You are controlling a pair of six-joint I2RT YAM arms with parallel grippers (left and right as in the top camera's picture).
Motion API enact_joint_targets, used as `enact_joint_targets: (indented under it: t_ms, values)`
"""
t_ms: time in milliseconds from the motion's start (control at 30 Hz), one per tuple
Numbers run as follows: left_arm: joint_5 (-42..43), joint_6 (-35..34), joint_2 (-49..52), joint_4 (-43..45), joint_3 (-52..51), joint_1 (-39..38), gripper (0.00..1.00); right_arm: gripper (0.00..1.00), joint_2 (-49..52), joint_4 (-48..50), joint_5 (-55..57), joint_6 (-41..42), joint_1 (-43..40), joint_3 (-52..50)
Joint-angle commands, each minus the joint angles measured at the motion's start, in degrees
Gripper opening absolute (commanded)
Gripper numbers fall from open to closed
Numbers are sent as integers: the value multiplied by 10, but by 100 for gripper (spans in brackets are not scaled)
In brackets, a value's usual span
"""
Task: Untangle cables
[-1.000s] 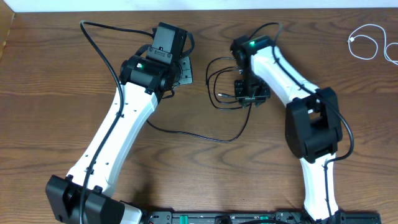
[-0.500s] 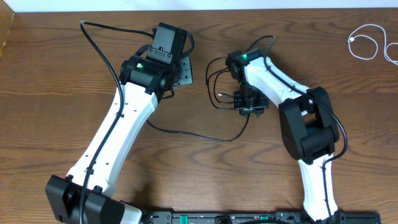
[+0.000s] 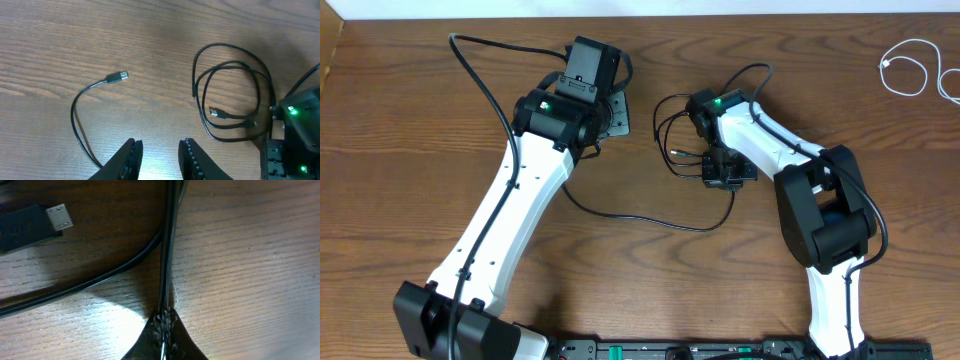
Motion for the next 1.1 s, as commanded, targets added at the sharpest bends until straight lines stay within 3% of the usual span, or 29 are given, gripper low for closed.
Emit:
enact_joint_targets:
  t_ms: [0,300,333,500,700,933,1067]
  values:
    - [-3,-2,0,-2,-3,2,29,1,36,7,-80,-61,-16,-12]
    - [36,0,0,-1,-3,2,30,1,-109,9,-422,-283,-80,79]
    - [45,4,0,1,-3,2,30,1,-127,9,-437,-287,-88,87]
    - [108,11,0,16,-3,2,55,1,-236,13,-496,-286,-131,117]
    - [184,11,7,61,-3,2,76,1,-316,18,-533,-281,-158,118]
    - [321,76,27,142,-3,2,89,1,-359,35,-565,-265,-158,118]
    - [334,84,32,163,-3,2,92,1,-367,40,-566,-264,-159,121]
